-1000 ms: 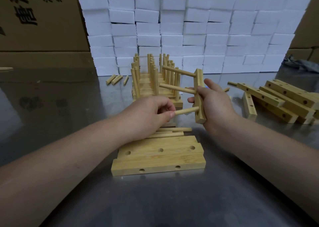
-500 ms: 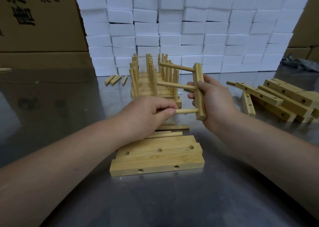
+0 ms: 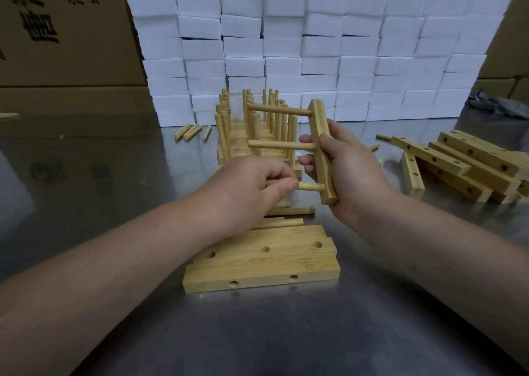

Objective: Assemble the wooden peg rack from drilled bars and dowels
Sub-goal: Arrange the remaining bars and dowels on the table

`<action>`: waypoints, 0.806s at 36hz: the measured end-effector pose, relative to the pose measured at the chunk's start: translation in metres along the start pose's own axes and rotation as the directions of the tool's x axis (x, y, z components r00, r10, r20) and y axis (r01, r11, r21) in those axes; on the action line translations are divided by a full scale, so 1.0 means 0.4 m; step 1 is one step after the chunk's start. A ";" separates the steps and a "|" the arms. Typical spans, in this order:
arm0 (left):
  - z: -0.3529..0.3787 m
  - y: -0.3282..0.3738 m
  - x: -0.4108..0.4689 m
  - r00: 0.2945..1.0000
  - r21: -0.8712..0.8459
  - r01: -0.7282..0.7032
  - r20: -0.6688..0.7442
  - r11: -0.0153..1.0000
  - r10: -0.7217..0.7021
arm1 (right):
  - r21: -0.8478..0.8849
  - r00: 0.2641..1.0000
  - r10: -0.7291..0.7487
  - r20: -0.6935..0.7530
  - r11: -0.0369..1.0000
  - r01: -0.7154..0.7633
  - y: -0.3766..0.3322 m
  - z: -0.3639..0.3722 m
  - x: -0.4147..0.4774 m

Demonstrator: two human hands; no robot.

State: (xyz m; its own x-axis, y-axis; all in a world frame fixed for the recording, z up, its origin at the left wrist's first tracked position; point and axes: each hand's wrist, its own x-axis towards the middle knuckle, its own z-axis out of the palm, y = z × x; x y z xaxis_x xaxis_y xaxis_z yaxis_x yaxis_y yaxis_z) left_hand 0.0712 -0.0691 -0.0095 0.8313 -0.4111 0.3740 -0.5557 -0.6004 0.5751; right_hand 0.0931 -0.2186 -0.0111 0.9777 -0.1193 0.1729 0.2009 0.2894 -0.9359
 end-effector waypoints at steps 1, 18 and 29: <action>-0.001 0.000 0.000 1.000 -0.001 0.011 -0.001 1.000 -0.011 | -0.010 1.000 -0.008 -0.001 1.000 0.008 0.002 0.001 -0.002; -0.027 -0.019 0.026 0.957 -0.550 0.245 0.005 0.799 -0.291 | 0.037 0.994 0.075 -0.081 0.997 -0.072 -0.007 -0.020 0.026; -0.033 -0.082 0.045 0.951 -0.302 0.255 -0.092 0.919 -0.294 | 0.099 0.785 0.501 0.365 0.818 -0.567 -0.023 -0.019 0.017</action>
State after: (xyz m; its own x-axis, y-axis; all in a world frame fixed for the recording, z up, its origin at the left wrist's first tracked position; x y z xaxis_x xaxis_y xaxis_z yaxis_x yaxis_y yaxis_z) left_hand 0.1044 -0.0477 -0.0119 0.9553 -0.1520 0.2536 -0.2953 -0.4491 0.8433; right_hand 0.0974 -0.2292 -0.0036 0.8906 0.3975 -0.2210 -0.3844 0.3981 -0.8329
